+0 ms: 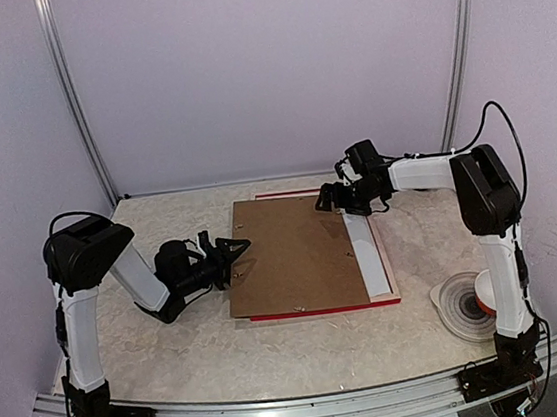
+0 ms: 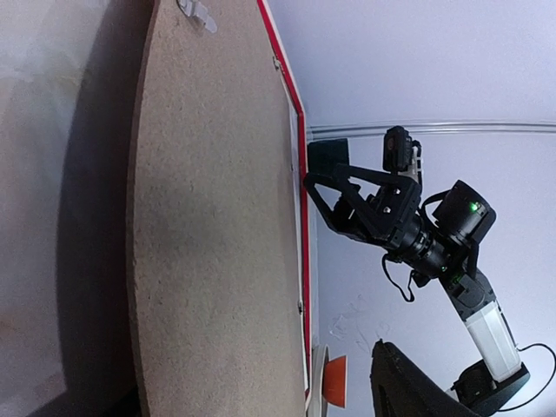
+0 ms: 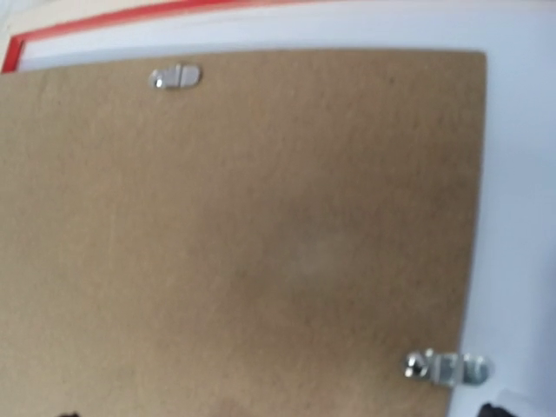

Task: Put the photo into the frame
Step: Place the backboard on the frame body.

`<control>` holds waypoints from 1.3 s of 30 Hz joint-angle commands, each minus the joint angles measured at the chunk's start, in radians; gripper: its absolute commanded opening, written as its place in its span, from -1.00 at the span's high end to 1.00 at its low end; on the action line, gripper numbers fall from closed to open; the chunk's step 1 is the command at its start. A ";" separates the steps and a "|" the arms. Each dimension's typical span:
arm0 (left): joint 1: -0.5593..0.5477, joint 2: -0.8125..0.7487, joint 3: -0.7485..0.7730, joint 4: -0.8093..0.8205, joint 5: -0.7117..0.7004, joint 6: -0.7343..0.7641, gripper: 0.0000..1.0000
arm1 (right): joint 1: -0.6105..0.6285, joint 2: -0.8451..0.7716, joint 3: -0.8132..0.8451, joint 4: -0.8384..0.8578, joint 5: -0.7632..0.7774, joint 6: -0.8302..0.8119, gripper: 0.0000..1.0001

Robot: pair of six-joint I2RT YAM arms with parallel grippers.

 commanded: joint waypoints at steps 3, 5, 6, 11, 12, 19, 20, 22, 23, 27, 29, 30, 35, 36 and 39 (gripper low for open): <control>0.006 0.000 -0.011 -0.109 -0.021 0.026 -0.36 | -0.009 0.056 0.055 0.025 -0.024 0.017 -0.99; 0.005 0.002 -0.008 -0.109 -0.019 0.025 -0.37 | -0.009 0.067 0.064 0.029 -0.034 0.020 -0.98; 0.004 0.002 -0.007 -0.109 -0.018 0.025 -0.37 | -0.009 0.072 0.068 0.030 -0.042 0.020 -0.98; 0.004 0.005 -0.003 -0.113 -0.014 0.025 -0.37 | -0.008 0.083 0.069 0.050 -0.068 0.023 -0.98; 0.003 0.006 -0.003 -0.114 -0.015 0.025 -0.37 | -0.009 0.086 0.072 0.049 -0.065 0.024 -0.99; 0.006 -0.003 -0.002 -0.134 -0.019 0.032 -0.38 | -0.009 0.068 0.058 0.034 -0.027 0.014 -0.98; 0.006 -0.005 -0.002 -0.136 -0.021 0.034 -0.38 | -0.009 0.067 0.062 0.029 -0.024 0.010 -0.98; 0.006 -0.012 -0.004 -0.138 -0.022 0.036 -0.38 | -0.009 0.070 0.077 0.016 -0.023 0.003 -0.98; 0.006 -0.015 -0.004 -0.139 -0.024 0.034 -0.37 | -0.009 0.073 0.087 0.010 -0.023 0.001 -0.98; 0.006 -0.020 -0.001 -0.146 -0.023 0.038 -0.38 | -0.009 0.081 0.110 -0.003 -0.025 -0.005 -0.98; 0.007 -0.020 -0.001 -0.147 -0.022 0.040 -0.38 | -0.008 0.084 0.115 -0.001 -0.025 -0.007 -0.98; 0.006 -0.019 0.001 -0.147 -0.022 0.040 -0.38 | -0.009 0.086 0.118 0.000 -0.027 -0.009 -0.98; 0.007 -0.006 0.004 -0.142 -0.015 0.037 -0.39 | -0.009 0.110 0.145 -0.004 -0.040 -0.013 -0.98; 0.007 -0.004 0.003 -0.137 -0.014 0.037 -0.39 | -0.009 0.115 0.150 -0.004 -0.044 -0.014 -0.98; 0.008 -0.001 0.002 -0.130 -0.013 0.031 -0.39 | -0.009 0.130 0.165 -0.002 -0.053 -0.013 -0.98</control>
